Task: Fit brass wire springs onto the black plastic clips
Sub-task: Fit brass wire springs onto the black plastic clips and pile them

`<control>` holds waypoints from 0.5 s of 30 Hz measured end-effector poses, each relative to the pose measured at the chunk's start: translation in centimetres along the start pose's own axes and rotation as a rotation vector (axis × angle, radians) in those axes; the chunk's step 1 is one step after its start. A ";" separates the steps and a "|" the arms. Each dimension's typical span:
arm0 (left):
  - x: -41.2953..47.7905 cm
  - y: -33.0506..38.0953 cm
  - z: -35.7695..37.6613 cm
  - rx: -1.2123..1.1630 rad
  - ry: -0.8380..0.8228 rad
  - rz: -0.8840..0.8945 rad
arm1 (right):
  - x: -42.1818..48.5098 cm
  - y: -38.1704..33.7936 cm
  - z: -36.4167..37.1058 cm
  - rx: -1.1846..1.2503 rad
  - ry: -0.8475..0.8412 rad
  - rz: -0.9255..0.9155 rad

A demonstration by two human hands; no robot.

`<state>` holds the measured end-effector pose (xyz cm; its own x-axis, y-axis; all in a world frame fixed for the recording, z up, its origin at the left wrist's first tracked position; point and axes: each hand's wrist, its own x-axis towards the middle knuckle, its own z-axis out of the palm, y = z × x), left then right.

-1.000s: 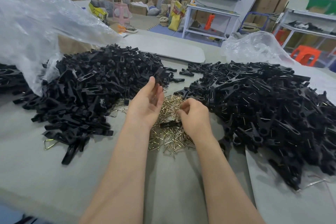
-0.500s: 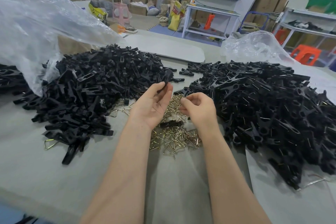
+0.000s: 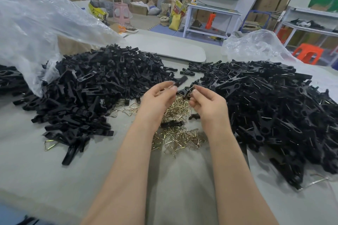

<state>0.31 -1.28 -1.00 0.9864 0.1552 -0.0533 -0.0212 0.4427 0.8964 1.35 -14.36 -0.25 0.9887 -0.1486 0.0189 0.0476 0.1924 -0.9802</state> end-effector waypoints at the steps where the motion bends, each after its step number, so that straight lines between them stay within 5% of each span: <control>1: -0.2 -0.1 0.2 0.205 -0.015 0.043 | 0.0 -0.2 -0.3 0.053 -0.001 0.012; 4: -0.5 -0.5 0.7 0.639 -0.074 0.182 | 0.1 -0.5 -0.6 0.075 0.013 0.017; 15: -0.3 -1.5 0.8 1.052 -0.001 0.473 | 0.1 -0.5 -1.2 -0.135 0.054 -0.028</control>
<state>0.18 -2.67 -1.98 0.9162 0.1085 0.3858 -0.2433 -0.6146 0.7504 1.28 -15.64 -0.03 0.9780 -0.2047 0.0398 0.0523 0.0560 -0.9971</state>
